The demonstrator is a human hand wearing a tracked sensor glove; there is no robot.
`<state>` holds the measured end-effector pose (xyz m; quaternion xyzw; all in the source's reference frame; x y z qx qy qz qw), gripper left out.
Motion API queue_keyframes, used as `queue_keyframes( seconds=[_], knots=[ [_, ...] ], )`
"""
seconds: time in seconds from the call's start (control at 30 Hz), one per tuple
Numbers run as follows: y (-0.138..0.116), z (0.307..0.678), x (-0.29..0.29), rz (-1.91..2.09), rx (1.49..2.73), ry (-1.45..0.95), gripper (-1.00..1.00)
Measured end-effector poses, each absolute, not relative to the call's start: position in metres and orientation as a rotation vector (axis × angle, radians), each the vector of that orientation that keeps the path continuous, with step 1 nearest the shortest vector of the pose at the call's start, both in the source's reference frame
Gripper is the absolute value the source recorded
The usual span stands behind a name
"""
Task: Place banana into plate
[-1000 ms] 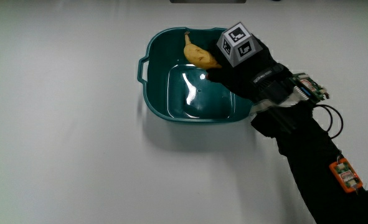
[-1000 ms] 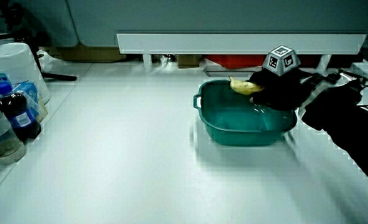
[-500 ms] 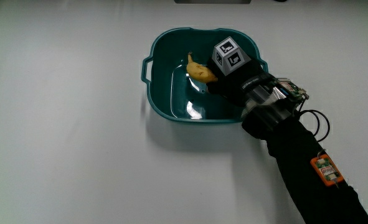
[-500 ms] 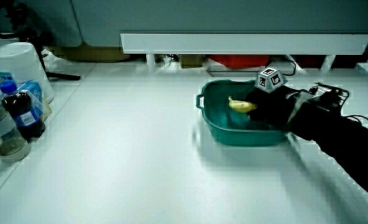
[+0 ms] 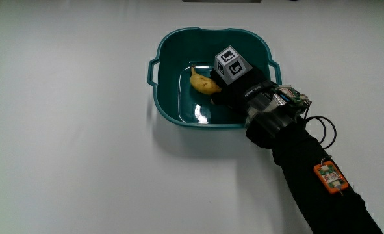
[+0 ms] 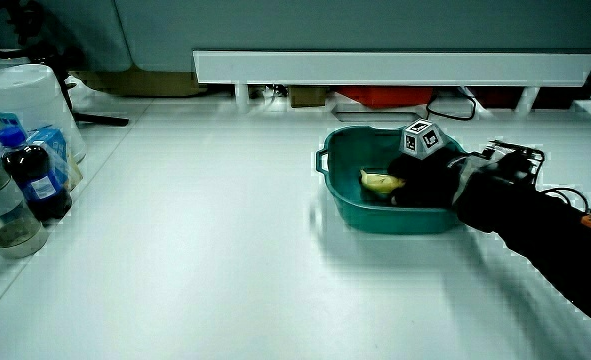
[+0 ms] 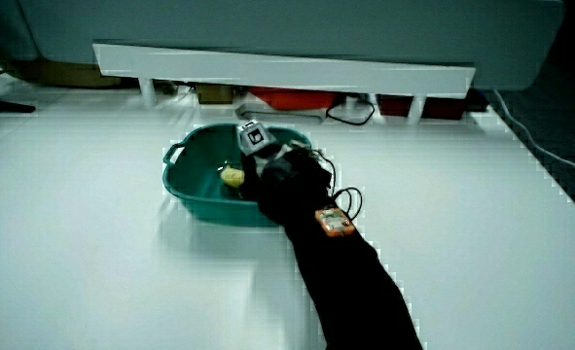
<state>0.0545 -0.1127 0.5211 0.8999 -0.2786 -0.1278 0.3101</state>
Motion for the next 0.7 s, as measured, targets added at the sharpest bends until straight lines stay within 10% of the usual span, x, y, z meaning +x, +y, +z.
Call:
queue_keyframes(
  seconds=[0.7],
  knots=[
    [-0.111,0.538,0.057,-0.360,2.326,-0.700,0.00]
  ],
)
